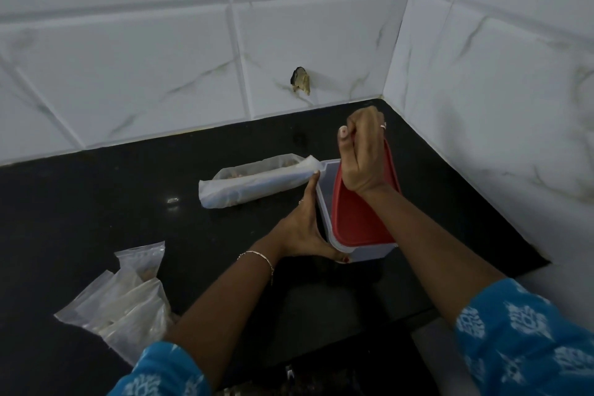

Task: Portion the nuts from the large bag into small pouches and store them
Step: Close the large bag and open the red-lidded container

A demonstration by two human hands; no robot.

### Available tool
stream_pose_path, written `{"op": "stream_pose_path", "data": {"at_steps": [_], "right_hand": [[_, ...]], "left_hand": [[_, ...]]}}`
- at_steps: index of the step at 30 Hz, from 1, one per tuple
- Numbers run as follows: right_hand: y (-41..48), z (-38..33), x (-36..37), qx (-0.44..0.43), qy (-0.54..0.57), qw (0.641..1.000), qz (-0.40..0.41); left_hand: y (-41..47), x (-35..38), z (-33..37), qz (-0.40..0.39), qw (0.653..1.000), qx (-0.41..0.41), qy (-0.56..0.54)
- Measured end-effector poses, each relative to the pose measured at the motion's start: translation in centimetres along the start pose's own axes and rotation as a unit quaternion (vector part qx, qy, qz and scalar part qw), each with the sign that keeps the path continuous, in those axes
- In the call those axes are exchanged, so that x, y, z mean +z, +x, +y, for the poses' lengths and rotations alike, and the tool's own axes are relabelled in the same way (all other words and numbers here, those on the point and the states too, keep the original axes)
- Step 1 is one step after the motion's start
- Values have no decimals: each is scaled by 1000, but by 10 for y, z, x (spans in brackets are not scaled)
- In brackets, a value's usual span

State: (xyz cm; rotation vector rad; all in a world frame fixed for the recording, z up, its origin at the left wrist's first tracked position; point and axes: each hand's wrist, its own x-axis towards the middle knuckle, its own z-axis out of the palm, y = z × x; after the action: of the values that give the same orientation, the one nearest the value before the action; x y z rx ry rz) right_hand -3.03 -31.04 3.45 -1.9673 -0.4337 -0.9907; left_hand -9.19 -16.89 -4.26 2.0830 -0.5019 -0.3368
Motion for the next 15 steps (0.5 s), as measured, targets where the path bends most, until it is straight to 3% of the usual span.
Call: {"op": "stream_pose_path", "data": {"at_steps": [8,15], "right_hand": [[22,-31,-43,-91,-21,993,66],[33,-16,-122,-5,-86,966,243]], "left_hand": [[2,-5,8,-38,999,-17,5],[-2,-5,12,-44,999,-30,-3]]}}
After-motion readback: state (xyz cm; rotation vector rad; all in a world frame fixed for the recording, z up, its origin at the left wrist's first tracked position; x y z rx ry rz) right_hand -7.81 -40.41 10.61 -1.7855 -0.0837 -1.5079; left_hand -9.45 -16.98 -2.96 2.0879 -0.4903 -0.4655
